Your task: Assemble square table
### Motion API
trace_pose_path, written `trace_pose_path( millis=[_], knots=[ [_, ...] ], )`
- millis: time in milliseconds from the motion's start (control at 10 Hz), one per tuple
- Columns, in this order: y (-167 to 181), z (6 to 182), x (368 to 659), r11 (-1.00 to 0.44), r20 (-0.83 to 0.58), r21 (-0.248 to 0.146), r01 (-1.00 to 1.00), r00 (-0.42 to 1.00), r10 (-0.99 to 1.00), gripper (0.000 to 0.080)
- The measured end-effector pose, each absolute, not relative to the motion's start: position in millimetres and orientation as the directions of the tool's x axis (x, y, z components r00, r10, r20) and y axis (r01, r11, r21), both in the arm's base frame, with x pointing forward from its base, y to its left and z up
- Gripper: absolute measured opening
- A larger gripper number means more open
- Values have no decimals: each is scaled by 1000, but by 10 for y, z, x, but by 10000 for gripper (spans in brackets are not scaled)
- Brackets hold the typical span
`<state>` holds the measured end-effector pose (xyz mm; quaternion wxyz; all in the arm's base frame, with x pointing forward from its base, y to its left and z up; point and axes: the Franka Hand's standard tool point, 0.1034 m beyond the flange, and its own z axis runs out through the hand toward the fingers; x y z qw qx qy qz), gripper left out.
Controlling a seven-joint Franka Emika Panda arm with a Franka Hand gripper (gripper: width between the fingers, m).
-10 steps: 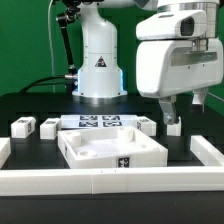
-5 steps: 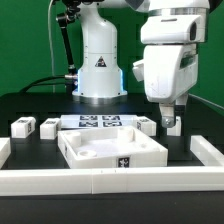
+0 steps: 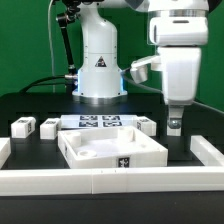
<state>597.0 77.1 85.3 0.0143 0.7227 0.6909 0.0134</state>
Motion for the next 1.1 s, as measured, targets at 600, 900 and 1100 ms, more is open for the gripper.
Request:
trace_pose_path(
  millis=[600, 900, 1100],
  knots=[
    [716, 820, 5883, 280, -29, 14, 960, -280, 960, 650],
    [513, 806, 5549, 281, -29, -10, 960, -281, 959, 650],
    [329, 753, 5390, 271, -25, -27, 962, -271, 962, 650]
  ],
)
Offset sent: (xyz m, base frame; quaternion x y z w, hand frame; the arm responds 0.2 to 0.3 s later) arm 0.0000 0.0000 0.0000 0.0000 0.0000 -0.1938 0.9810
